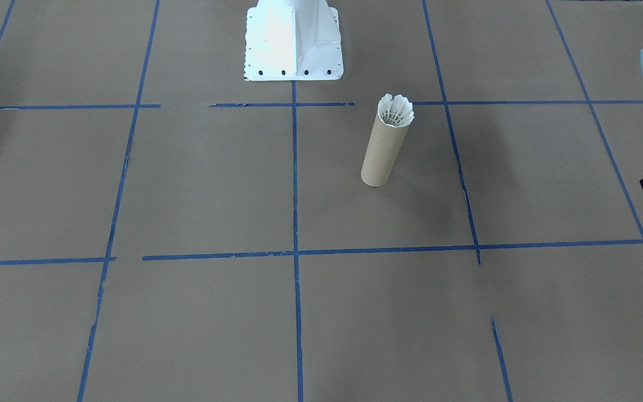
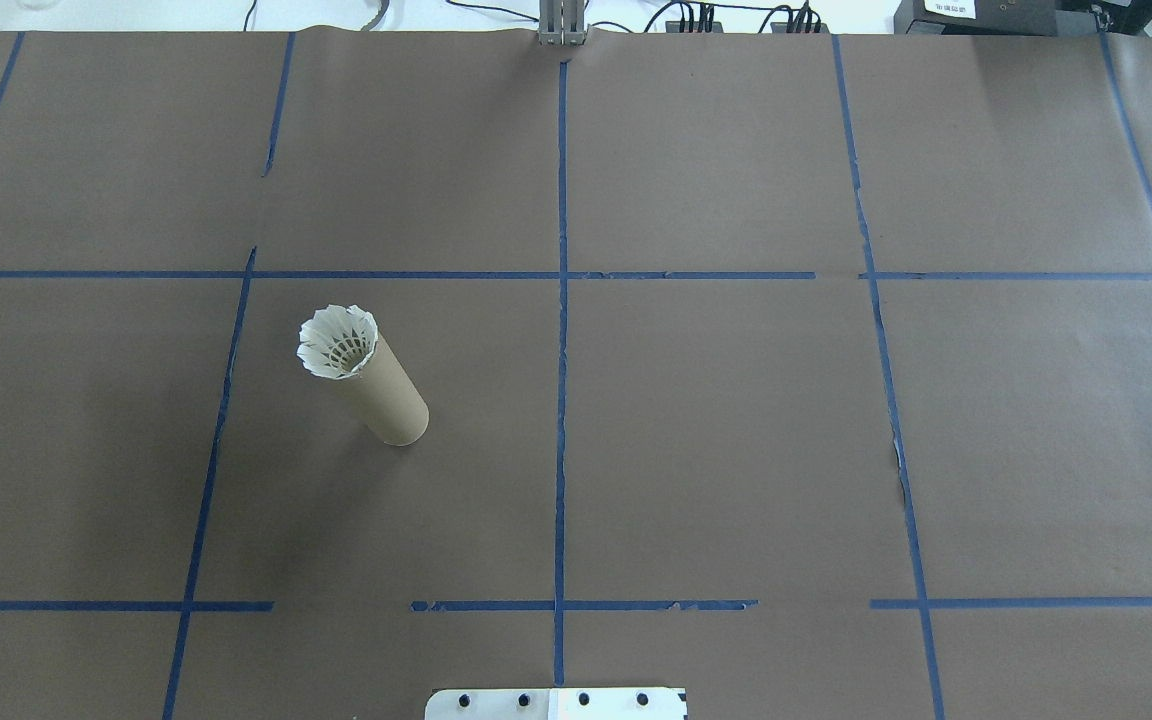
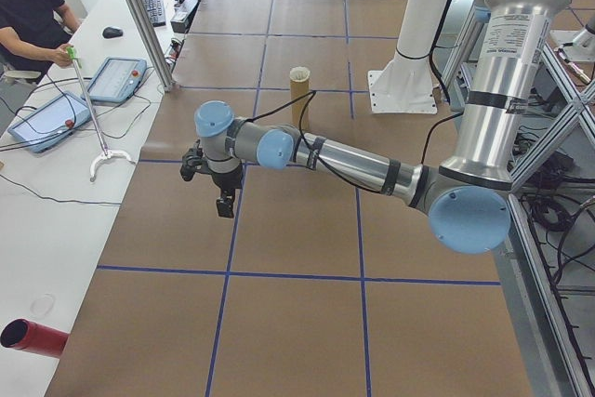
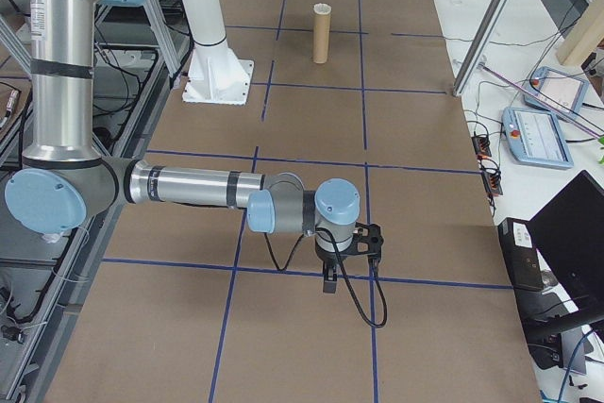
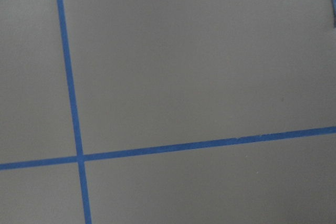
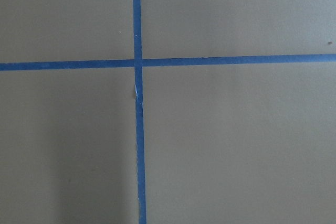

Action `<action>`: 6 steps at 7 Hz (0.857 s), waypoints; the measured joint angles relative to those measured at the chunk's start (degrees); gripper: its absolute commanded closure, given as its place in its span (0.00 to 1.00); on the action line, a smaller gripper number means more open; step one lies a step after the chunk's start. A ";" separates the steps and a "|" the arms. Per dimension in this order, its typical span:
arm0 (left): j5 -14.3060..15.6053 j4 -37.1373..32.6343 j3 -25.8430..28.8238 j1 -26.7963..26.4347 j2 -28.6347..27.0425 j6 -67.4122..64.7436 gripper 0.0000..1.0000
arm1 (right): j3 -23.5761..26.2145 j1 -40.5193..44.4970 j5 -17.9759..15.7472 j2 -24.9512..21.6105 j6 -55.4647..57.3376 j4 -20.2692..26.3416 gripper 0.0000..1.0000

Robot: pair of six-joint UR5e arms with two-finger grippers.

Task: Collect badminton balls into bucket

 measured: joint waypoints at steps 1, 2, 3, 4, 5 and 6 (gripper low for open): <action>-0.22 -3.49 0.60 -0.59 3.16 0.33 0.00 | 0.00 0.00 0.00 0.00 0.00 0.00 0.00; -0.27 -6.88 1.81 -1.21 5.75 1.62 0.00 | 0.00 0.00 0.00 0.00 0.00 0.00 0.00; -0.19 -9.00 3.38 -2.59 7.20 4.52 0.00 | 0.00 0.00 0.00 0.00 0.00 0.00 0.00; -0.04 -9.65 4.80 -4.62 7.75 8.17 0.00 | 0.00 0.00 0.00 0.00 0.00 0.00 0.00; 0.06 -9.57 5.52 -6.58 8.02 10.94 0.00 | 0.00 0.00 0.00 0.00 0.00 0.00 0.00; 0.08 -9.10 5.66 -7.71 8.41 12.21 0.00 | 0.00 0.00 0.01 0.00 0.00 0.00 0.00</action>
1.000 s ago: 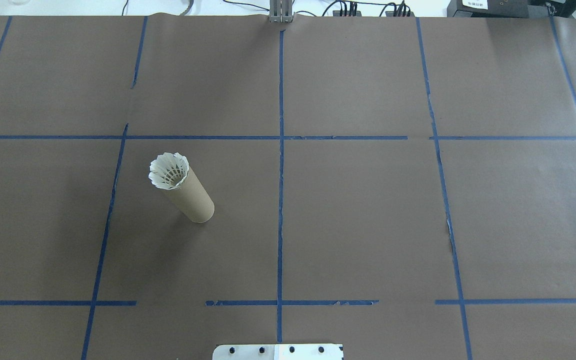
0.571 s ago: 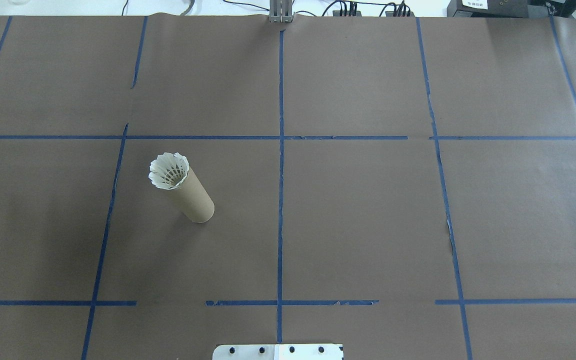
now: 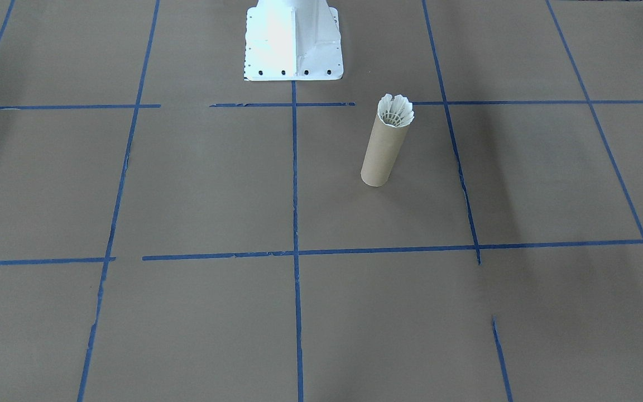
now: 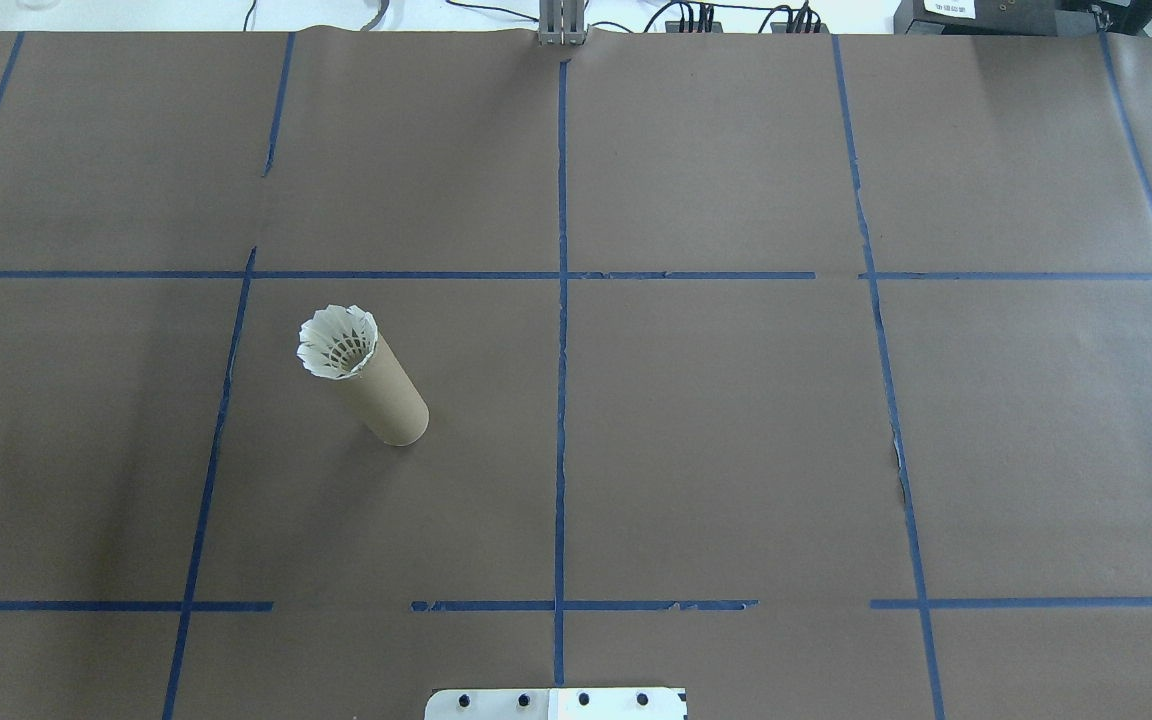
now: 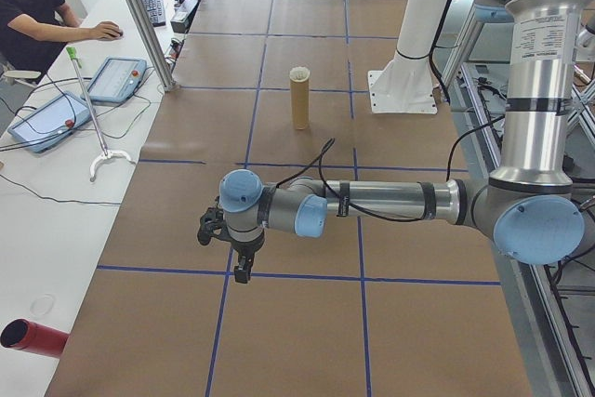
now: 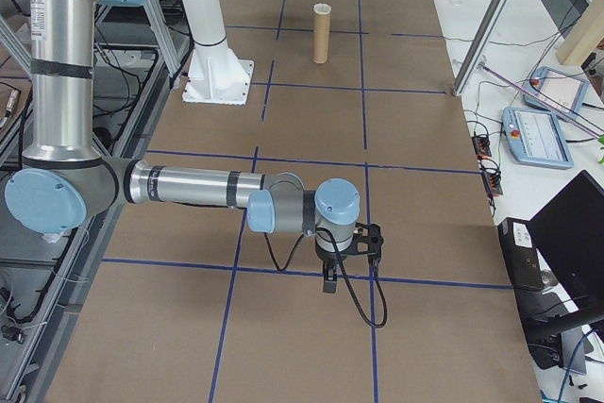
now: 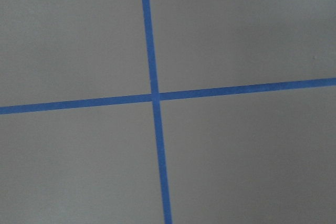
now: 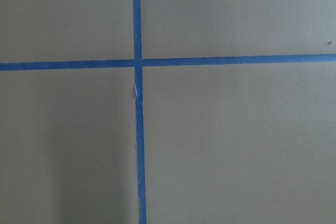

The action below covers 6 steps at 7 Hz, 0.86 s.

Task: Collect badminton balls into bucket

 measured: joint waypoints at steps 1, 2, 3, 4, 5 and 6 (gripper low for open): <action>-0.02 0.97 -0.12 -0.48 0.45 0.48 0.00 | 0.00 0.00 0.00 0.00 0.00 0.00 0.00; -0.12 2.81 -0.69 -0.71 0.70 0.66 0.00 | 0.00 0.00 0.00 0.00 0.00 0.00 0.00; -0.28 6.00 -1.86 -0.86 0.77 0.70 0.00 | 0.00 0.00 0.00 0.00 0.00 0.00 0.00; -0.38 8.47 -2.70 -0.94 0.71 0.69 0.00 | 0.00 0.00 0.00 0.00 0.00 0.00 0.00; -0.42 9.63 -3.02 -0.96 0.58 0.67 0.00 | 0.00 0.00 0.00 0.00 0.00 0.00 0.00; -0.43 10.13 -3.10 -0.99 0.50 0.66 0.00 | 0.00 0.00 0.00 0.00 0.00 0.00 0.00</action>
